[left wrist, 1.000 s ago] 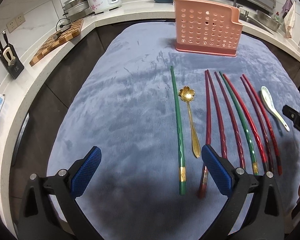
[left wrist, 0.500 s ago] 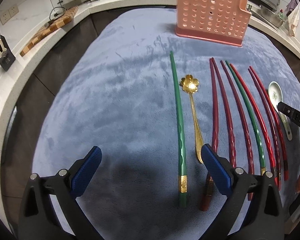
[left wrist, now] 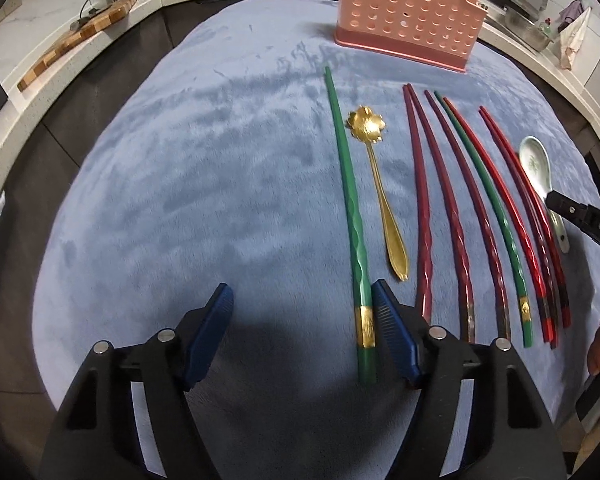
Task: Organize utensils
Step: 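Grasp the white ceramic spoon with the right tool while the left tool grasps the green chopstick, then carry spoon and green chopstick into the pink caddy and open both tools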
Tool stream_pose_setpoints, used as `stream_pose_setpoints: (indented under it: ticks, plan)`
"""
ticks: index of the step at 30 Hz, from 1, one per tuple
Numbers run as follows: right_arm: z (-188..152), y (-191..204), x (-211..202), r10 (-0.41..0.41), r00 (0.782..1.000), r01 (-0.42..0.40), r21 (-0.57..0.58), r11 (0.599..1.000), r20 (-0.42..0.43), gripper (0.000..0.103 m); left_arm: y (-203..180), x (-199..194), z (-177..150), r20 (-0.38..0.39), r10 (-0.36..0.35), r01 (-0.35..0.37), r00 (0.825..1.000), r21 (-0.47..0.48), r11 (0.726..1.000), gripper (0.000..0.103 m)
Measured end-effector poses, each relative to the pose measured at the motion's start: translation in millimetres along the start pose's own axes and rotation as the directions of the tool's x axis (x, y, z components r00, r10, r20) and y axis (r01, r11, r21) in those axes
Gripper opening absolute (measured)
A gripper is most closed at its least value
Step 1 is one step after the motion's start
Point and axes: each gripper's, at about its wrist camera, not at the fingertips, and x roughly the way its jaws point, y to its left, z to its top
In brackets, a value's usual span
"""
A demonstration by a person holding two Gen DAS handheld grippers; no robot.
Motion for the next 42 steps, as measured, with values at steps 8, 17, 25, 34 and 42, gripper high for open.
stream_pose_setpoints:
  ticks: [8, 17, 25, 34, 42]
  plan:
    - [-12.7, -0.6, -2.6, 0.002, 1.0, -0.002, -0.009, 1.0, -0.016, 0.014, 1.9, -3.4, -6.3, 0.016, -0.015, 0.015, 1.0, 0.001, 1.0, 0.057]
    - [-34.0, -2.3, -26.9, -0.005, 1.0, 0.005, -0.02, 1.0, 0.003, 0.009, 2.0, -16.1, -12.3, 0.033, -0.078, 0.077, 0.996, 0.019, 0.997, 0.009]
    - [-33.0, -5.0, -67.5, -0.019, 0.998, 0.02, -0.019, 1.0, 0.059, 0.007, 12.0, -48.1, -11.5, 0.092, -0.091, 0.092, 0.992, -0.004, 0.996, 0.007]
    - [16.0, 7.7, -103.3, -0.002, 0.987, 0.011, -0.053, 0.999, 0.163, 0.005, 18.8, -108.6, 46.8, 0.275, -0.097, 0.104, 0.957, -0.01, 0.995, 0.007]
    - [88.5, 28.2, -116.9, 0.048, 0.964, -0.025, -0.091, 0.996, 0.263, 0.005, 20.0, -153.9, 143.7, 0.456, -0.081, 0.089, 0.886, 0.004, 0.996, 0.007]
